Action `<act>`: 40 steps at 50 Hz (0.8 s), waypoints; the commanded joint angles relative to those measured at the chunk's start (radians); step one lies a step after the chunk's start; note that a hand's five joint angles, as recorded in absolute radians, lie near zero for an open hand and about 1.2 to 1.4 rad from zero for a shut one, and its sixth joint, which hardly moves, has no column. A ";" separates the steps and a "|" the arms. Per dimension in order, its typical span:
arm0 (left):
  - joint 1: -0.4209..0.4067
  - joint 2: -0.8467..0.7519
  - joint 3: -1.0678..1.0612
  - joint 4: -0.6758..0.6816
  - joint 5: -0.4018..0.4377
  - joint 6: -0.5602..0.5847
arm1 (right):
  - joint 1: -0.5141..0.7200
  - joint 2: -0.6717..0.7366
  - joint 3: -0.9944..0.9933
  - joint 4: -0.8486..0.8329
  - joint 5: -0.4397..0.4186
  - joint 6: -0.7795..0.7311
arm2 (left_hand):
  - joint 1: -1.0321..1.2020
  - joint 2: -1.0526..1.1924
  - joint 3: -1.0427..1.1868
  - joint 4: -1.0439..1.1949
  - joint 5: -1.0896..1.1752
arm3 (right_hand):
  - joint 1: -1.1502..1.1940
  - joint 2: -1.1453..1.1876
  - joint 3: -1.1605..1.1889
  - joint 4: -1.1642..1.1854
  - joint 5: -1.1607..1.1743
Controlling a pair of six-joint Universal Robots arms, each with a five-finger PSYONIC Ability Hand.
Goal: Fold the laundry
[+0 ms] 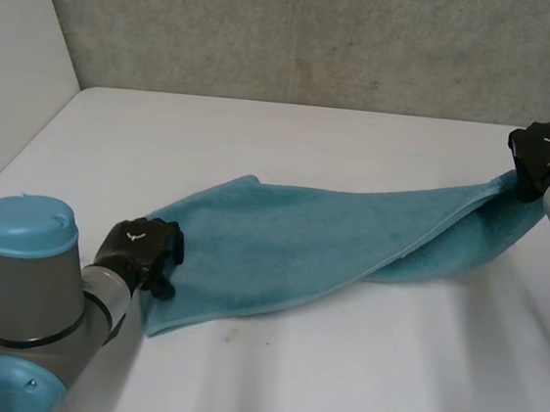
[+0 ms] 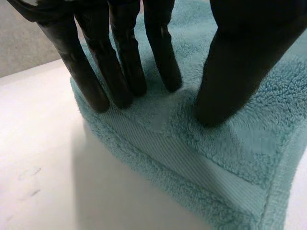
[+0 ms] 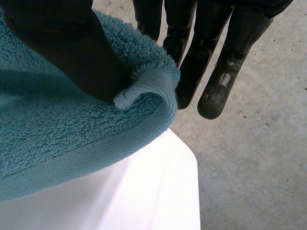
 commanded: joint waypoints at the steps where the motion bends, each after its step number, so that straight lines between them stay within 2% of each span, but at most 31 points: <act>1: 0.000 -0.007 0.010 0.017 0.001 0.005 | -0.002 -0.003 0.001 0.001 -0.002 0.000 | 0.505 0.520 0.522 0.518 0.527 | 0.432 0.223 0.212 0.203 0.234; 7: -0.002 0.065 0.021 0.003 0.004 0.003 | -0.002 -0.026 -0.002 0.021 -0.004 -0.011 | 0.505 0.520 0.522 0.518 0.527 | 0.432 0.223 0.212 0.203 0.234; 13: 0.000 0.315 0.036 -0.102 0.010 0.001 | -0.007 -0.150 -0.009 0.134 -0.010 -0.070 | 0.505 0.520 0.522 0.518 0.527 | 0.432 0.223 0.212 0.203 0.234; 15: -0.002 0.383 0.059 -0.153 0.016 0.001 | -0.008 -0.221 -0.028 0.226 -0.028 -0.099 | 0.505 0.520 0.522 0.518 0.527 | 0.432 0.223 0.212 0.203 0.234; 19: 0.011 0.538 0.159 -0.302 0.082 -0.002 | -0.016 -0.329 -0.064 0.334 -0.076 -0.103 | 0.505 0.520 0.522 0.518 0.527 | 0.432 0.223 0.212 0.203 0.234; 23: 0.034 0.575 0.243 -0.356 0.148 -0.002 | -0.038 -0.403 -0.079 0.386 -0.140 -0.095 | 0.505 0.520 0.522 0.518 0.527 | 0.432 0.223 0.212 0.203 0.234; 29: 0.101 0.500 0.325 -0.360 0.188 0.003 | -0.041 -0.416 -0.079 0.385 -0.174 -0.057 | 0.505 0.520 0.522 0.518 0.527 | 0.432 0.223 0.212 0.203 0.234; 32: 0.130 0.344 0.372 -0.363 0.189 0.005 | -0.042 -0.378 -0.065 0.369 -0.179 -0.023 | 0.505 0.520 0.522 0.518 0.527 | 0.432 0.223 0.212 0.203 0.234; 40: 0.130 0.015 0.466 -0.359 0.188 0.008 | -0.027 -0.177 -0.026 0.245 -0.157 0.002 | 0.505 0.520 0.522 0.518 0.527 | 0.432 0.223 0.212 0.203 0.234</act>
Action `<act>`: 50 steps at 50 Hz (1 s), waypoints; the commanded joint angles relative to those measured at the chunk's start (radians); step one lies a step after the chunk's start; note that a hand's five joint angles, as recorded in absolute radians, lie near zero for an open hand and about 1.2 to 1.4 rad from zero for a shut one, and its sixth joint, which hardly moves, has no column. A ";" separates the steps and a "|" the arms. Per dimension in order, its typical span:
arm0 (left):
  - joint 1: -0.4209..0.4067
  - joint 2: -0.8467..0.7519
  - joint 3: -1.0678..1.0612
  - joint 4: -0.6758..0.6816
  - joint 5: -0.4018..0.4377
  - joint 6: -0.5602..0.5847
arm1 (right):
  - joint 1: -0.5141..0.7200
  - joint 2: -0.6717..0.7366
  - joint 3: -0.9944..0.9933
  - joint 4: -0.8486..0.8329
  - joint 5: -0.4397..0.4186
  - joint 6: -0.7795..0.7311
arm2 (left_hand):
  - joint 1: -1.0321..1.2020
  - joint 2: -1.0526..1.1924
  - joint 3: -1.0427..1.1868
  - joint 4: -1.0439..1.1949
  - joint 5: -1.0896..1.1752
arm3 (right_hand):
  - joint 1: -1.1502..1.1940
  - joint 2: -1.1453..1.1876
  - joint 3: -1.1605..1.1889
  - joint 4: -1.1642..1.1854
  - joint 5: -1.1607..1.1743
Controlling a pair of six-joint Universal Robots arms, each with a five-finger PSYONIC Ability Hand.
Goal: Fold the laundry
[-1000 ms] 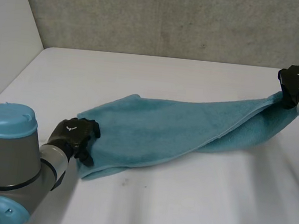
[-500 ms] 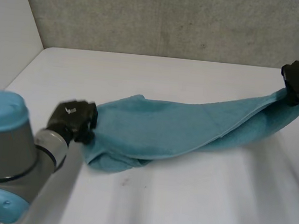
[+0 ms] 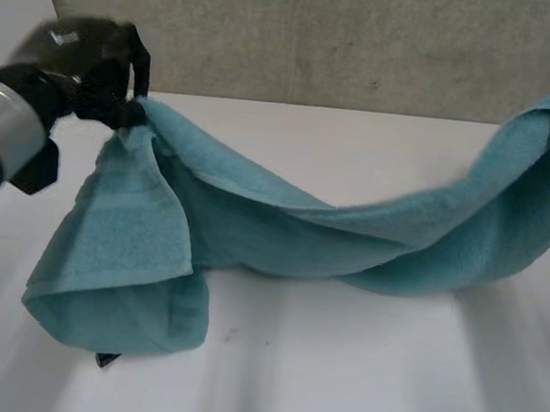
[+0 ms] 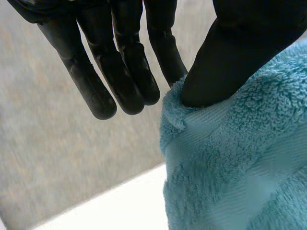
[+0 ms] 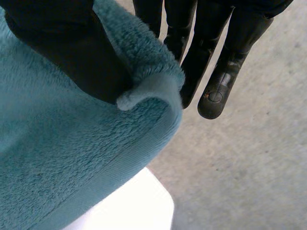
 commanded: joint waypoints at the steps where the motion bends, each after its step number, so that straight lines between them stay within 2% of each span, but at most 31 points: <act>1: 0.007 -0.401 0.110 0.012 -0.007 0.005 | 0.017 0.235 0.052 -0.148 0.029 0.040 | 0.280 0.199 0.205 0.206 0.269 | 0.432 0.223 0.212 0.203 0.234; 7: 0.001 -0.556 0.161 0.036 -0.013 0.057 | 0.047 0.315 0.102 -0.247 0.090 0.052 | 0.280 0.199 0.205 0.206 0.269 | 0.432 0.223 0.212 0.203 0.234; 9: -0.007 -0.563 0.159 0.042 -0.014 0.069 | 0.049 0.327 0.115 -0.270 0.101 0.052 | 0.067 -0.014 -0.007 -0.007 0.056 | 0.432 0.223 0.212 0.203 0.234; 10: -0.014 -0.562 0.150 0.044 -0.014 0.077 | 0.049 0.333 0.127 -0.290 0.108 0.052 | -0.222 -0.303 -0.296 -0.296 -0.233 | 0.432 0.223 0.212 0.203 0.234; 11: -0.020 -0.560 0.147 0.045 -0.014 0.078 | 0.049 0.335 0.132 -0.297 0.110 0.052 | -0.329 -0.411 -0.404 -0.404 -0.340 | 0.432 0.223 0.212 0.203 0.234; 14: -0.069 -0.525 0.129 0.045 -0.019 0.078 | 0.049 0.339 0.147 -0.326 0.112 0.052 | -0.459 -0.541 -0.534 -0.534 -0.470 | 0.432 0.223 0.212 0.203 0.234; 17: -0.100 -0.473 0.095 0.048 -0.033 0.077 | 0.047 0.348 0.150 -0.342 0.113 0.050 | -0.477 -0.558 -0.552 -0.551 -0.488 | 0.432 0.223 0.212 0.203 0.234; 21: -0.151 -0.409 0.035 0.090 -0.105 0.072 | 0.044 0.358 0.152 -0.345 0.113 0.050 | -0.472 -0.553 -0.546 -0.546 -0.482 | 0.432 0.223 0.212 0.203 0.234; 25: -0.233 -0.392 -0.015 0.169 -0.236 0.074 | 0.040 0.358 0.153 -0.343 0.113 0.050 | -0.469 -0.550 -0.543 -0.543 -0.479 | 0.432 0.223 0.212 0.203 0.234; 29: -0.266 -0.410 -0.025 0.252 -0.359 0.087 | 0.040 0.358 0.159 -0.343 0.115 0.049 | -0.457 -0.538 -0.531 -0.531 -0.468 | 0.432 0.223 0.212 0.203 0.234; 31: -0.266 -0.433 -0.022 0.278 -0.390 0.089 | 0.041 0.358 0.162 -0.345 0.113 0.049 | -0.454 -0.535 -0.528 -0.528 -0.465 | 0.432 0.223 0.212 0.203 0.234; 40: -0.263 -0.543 0.027 0.297 -0.416 0.089 | 0.038 0.354 0.173 -0.346 0.115 0.040 | -0.413 -0.494 -0.487 -0.487 -0.424 | 0.432 0.223 0.212 0.203 0.234; 50: -0.238 -0.539 -0.008 0.283 -0.426 0.088 | 0.035 0.358 0.159 -0.348 0.115 0.034 | -0.433 -0.514 -0.508 -0.507 -0.444 | 0.432 0.223 0.212 0.203 0.234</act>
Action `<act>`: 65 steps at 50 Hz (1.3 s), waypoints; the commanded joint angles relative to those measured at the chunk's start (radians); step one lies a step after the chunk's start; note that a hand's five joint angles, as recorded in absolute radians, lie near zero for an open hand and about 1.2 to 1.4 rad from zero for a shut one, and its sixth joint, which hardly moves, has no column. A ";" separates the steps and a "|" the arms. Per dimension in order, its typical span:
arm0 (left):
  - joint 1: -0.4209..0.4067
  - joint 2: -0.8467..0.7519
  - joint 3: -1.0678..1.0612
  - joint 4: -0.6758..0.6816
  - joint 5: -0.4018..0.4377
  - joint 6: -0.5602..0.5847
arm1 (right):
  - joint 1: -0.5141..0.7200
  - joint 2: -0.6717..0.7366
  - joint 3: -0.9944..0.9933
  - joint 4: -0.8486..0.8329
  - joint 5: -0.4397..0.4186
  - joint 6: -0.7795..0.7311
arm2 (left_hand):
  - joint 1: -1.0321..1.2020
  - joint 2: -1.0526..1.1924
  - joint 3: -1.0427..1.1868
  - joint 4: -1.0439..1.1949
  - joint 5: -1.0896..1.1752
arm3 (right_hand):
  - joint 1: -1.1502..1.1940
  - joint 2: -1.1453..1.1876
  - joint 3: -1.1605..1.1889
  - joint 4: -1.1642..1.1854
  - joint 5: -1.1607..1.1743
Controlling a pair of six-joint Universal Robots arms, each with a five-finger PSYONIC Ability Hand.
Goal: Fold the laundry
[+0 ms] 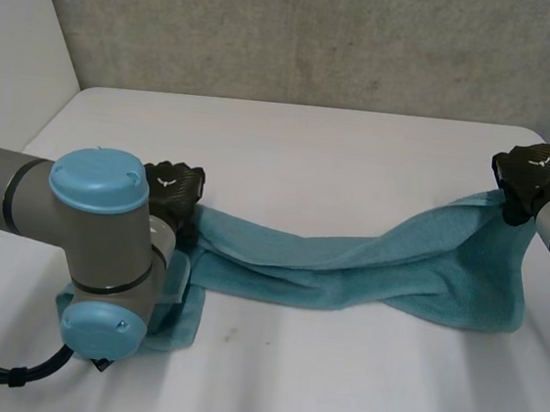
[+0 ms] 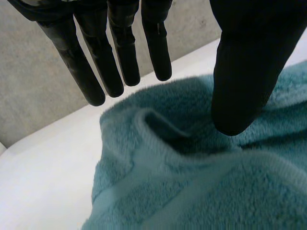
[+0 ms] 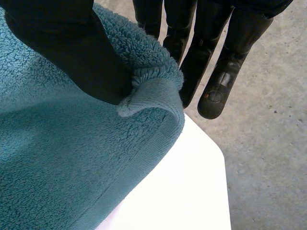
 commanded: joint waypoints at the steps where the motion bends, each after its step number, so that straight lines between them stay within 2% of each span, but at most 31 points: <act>1: 0.025 0.014 -0.032 -0.014 0.000 -0.001 | -0.001 0.003 -0.009 -0.002 0.000 -0.003 | 0.081 0.081 0.086 0.087 0.080 | 0.432 0.214 0.212 0.203 0.230; 13: 0.108 0.019 -0.049 -0.009 0.000 0.014 | -0.001 0.029 -0.013 -0.003 0.002 -0.006 | 0.119 0.119 0.124 0.125 0.118 | 0.432 0.214 0.212 0.203 0.230; 17: 0.141 0.022 -0.058 -0.009 0.000 0.061 | 0.000 0.029 -0.013 0.008 0.002 -0.022 | 0.705 0.705 0.710 0.711 0.704 | 0.432 0.214 0.212 0.203 0.230; 18: 0.155 0.029 -0.069 -0.011 0.003 0.083 | 0.002 0.029 -0.013 0.016 0.000 -0.045 | 0.793 0.793 0.798 0.799 0.792 | 0.432 0.214 0.212 0.203 0.230; 27: 0.200 0.089 -0.110 -0.014 0.041 0.183 | 0.011 0.024 -0.016 0.118 0.003 -0.230 | 0.794 0.794 0.799 0.800 0.793 | 0.432 0.214 0.212 0.203 0.230; 32: 0.230 0.077 -0.097 -0.012 0.110 0.241 | 0.011 0.050 -0.080 0.178 0.006 -0.275 | 0.794 0.794 0.799 0.800 0.793 | 0.432 0.214 0.212 0.203 0.230; 33: 0.256 0.048 -0.071 -0.006 0.160 0.279 | 0.011 0.087 -0.118 0.189 0.008 -0.278 | 0.794 0.794 0.799 0.800 0.793 | 0.432 0.214 0.212 0.203 0.230; 37: 0.275 -0.036 0.065 -0.009 0.233 0.343 | 0.017 0.199 -0.270 0.197 0.012 -0.280 | 0.794 0.794 0.799 0.800 0.793 | 0.432 0.214 0.212 0.203 0.230; 40: 0.276 -0.081 0.173 -0.005 0.248 0.376 | 0.045 0.257 -0.391 0.188 0.040 -0.278 | 0.794 0.794 0.799 0.800 0.793 | 0.432 0.214 0.212 0.203 0.230; 44: 0.276 -0.106 0.377 0.014 0.260 0.413 | 0.101 0.342 -0.672 0.160 0.119 -0.280 | 0.794 0.794 0.799 0.800 0.793 | 0.432 0.214 0.212 0.203 0.230; 45: 0.275 -0.101 0.455 0.050 0.260 0.414 | 0.111 0.359 -0.788 0.125 0.145 -0.267 | 0.794 0.794 0.799 0.800 0.793 | 0.432 0.214 0.212 0.203 0.230; 48: 0.273 -0.071 0.543 0.133 0.259 0.399 | 0.124 0.362 -0.920 0.026 0.156 -0.250 | 0.794 0.794 0.799 0.800 0.793 | 0.432 0.214 0.212 0.203 0.230; 49: 0.266 -0.025 0.572 0.203 0.263 0.376 | 0.128 0.359 -0.959 -0.058 0.158 -0.228 | 0.794 0.794 0.799 0.800 0.793 | 0.432 0.214 0.212 0.203 0.230; 52: 0.272 0.048 0.583 0.322 0.259 0.318 | 0.143 0.298 -0.936 -0.230 0.164 -0.171 | 0.794 0.794 0.799 0.800 0.793 | 0.432 0.214 0.212 0.203 0.230; 53: 0.273 0.086 0.583 0.386 0.260 0.272 | 0.146 0.269 -0.919 -0.267 0.167 -0.155 | 0.794 0.794 0.799 0.800 0.793 | 0.432 0.214 0.212 0.203 0.230; 55: 0.272 0.118 0.572 0.425 0.260 0.236 | 0.147 0.236 -0.895 -0.302 0.167 -0.141 | 0.794 0.794 0.799 0.800 0.793 | 0.432 0.214 0.212 0.203 0.230; 60: 0.279 0.149 0.536 0.370 0.262 0.189 | 0.148 0.048 -0.608 -0.366 0.144 -0.103 | 0.794 0.794 0.799 0.800 0.793 | 0.432 0.214 0.212 0.203 0.230; 63: 0.283 0.149 0.499 0.350 0.265 0.187 | 0.146 0.037 -0.554 -0.363 0.129 -0.099 | 0.794 0.794 0.799 0.800 0.793 | 0.432 0.214 0.212 0.203 0.230; 65: 0.292 0.152 0.425 0.325 0.276 0.187 | 0.144 0.037 -0.450 -0.354 0.080 -0.094 | 0.794 0.794 0.799 0.800 0.793 | 0.432 0.214 0.212 0.203 0.230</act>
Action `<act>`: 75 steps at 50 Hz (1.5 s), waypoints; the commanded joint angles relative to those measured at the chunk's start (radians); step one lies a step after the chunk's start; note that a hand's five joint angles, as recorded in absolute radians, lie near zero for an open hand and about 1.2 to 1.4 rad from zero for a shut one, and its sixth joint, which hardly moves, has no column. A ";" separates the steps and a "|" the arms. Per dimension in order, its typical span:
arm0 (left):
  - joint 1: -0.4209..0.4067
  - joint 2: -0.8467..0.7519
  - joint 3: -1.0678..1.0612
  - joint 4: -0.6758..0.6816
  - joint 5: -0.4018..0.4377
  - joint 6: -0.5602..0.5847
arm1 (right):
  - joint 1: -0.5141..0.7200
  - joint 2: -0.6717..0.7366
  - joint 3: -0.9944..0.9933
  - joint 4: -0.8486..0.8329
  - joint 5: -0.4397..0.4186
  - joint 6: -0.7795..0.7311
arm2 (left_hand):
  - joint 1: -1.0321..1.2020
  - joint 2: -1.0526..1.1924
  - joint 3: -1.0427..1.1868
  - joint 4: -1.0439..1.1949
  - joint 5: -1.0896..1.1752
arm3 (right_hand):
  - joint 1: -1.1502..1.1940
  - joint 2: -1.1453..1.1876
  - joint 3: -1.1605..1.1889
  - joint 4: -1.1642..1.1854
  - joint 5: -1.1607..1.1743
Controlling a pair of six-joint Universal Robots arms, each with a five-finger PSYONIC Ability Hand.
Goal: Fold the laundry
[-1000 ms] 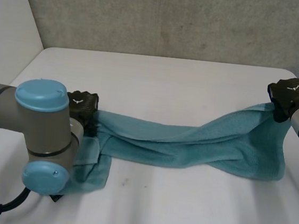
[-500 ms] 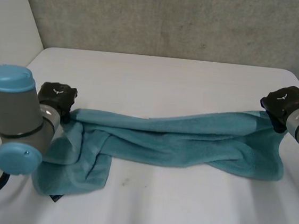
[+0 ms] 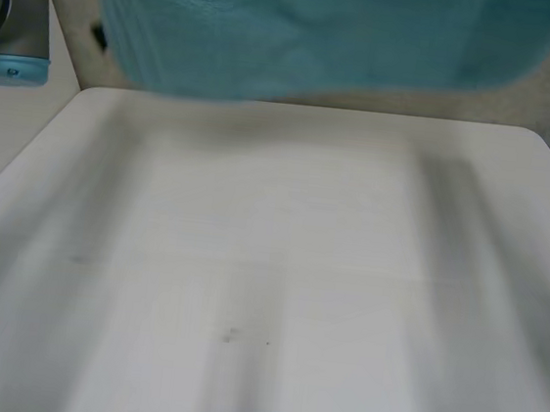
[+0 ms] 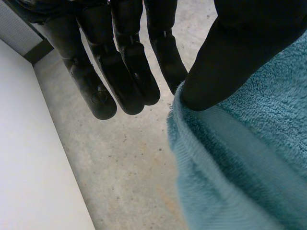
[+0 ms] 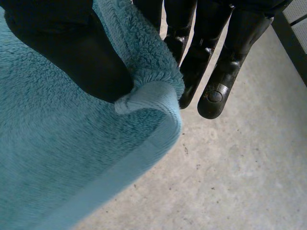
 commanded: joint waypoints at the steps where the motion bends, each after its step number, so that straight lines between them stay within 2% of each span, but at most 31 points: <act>1: 0.021 0.016 -0.196 -0.075 0.024 -0.020 | -0.007 -0.071 0.291 0.007 -0.087 0.016 | 0.254 0.197 0.204 0.201 0.259 | 0.423 0.212 0.210 0.200 0.225; 6: 0.027 0.021 -0.422 -0.073 0.050 -0.017 | -0.015 -0.093 0.494 0.010 -0.160 0.013 | 0.254 0.197 0.204 0.201 0.259 | 0.423 0.212 0.210 0.200 0.225; 9: 0.026 0.007 -0.496 -0.081 0.051 -0.011 | -0.016 -0.090 0.566 0.013 -0.174 0.016 | 0.254 0.197 0.204 0.201 0.259 | 0.423 0.212 0.210 0.200 0.225; 14: 0.026 -0.092 -0.641 -0.072 0.053 -0.006 | -0.013 -0.068 0.696 0.059 -0.179 0.014 | 0.254 0.197 0.204 0.201 0.259 | 0.423 0.212 0.210 0.200 0.225; 21: 0.026 -0.180 -0.700 -0.087 0.051 0.035 | -0.019 0.032 0.756 0.124 -0.173 0.002 | 0.254 0.197 0.204 0.201 0.259 | 0.423 0.212 0.210 0.200 0.225; 25: 0.027 -0.157 -0.752 -0.098 0.051 0.104 | -0.054 0.022 0.786 0.165 -0.179 0.002 | 0.254 0.197 0.204 0.201 0.259 | 0.423 0.212 0.210 0.200 0.225; 31: 0.029 -0.064 -0.849 -0.079 0.053 0.173 | -0.099 -0.094 0.832 0.232 -0.185 0.005 | 0.254 0.197 0.204 0.201 0.259 | 0.423 0.212 0.210 0.200 0.225; 35: 0.033 -0.067 -0.855 -0.066 0.053 0.178 | -0.123 -0.119 0.864 0.277 -0.191 0.003 | 0.214 0.156 0.163 0.161 0.219 | 0.423 0.212 0.210 0.200 0.225; 39: 0.040 -0.097 -0.852 -0.062 0.053 0.181 | -0.146 -0.116 0.885 0.297 -0.196 0.006 | -0.135 -0.193 -0.186 -0.188 -0.131 | 0.423 0.212 0.210 0.200 0.225; 44: 0.044 -0.145 -0.830 -0.061 0.051 0.185 | -0.182 -0.117 0.891 0.289 -0.197 0.003 | -0.315 -0.373 -0.366 -0.368 -0.310 | 0.423 0.212 0.210 0.200 0.225; 45: 0.052 -0.162 -0.820 -0.061 0.051 0.195 | -0.198 -0.114 0.882 0.289 -0.199 0.006 | -0.431 -0.489 -0.482 -0.484 -0.427 | 0.423 0.212 0.210 0.200 0.225; 54: 0.089 -0.185 -0.803 -0.036 0.051 0.250 | -0.245 -0.110 0.865 0.285 -0.196 0.009 | -0.433 -0.490 -0.483 -0.485 -0.428 | 0.423 0.212 0.210 0.200 0.225; 75: 0.113 -0.188 -0.807 0.011 0.054 0.242 | -0.255 -0.108 0.876 0.256 -0.199 0.016 | -0.406 -0.464 -0.457 -0.459 -0.401 | 0.423 0.212 0.210 0.200 0.225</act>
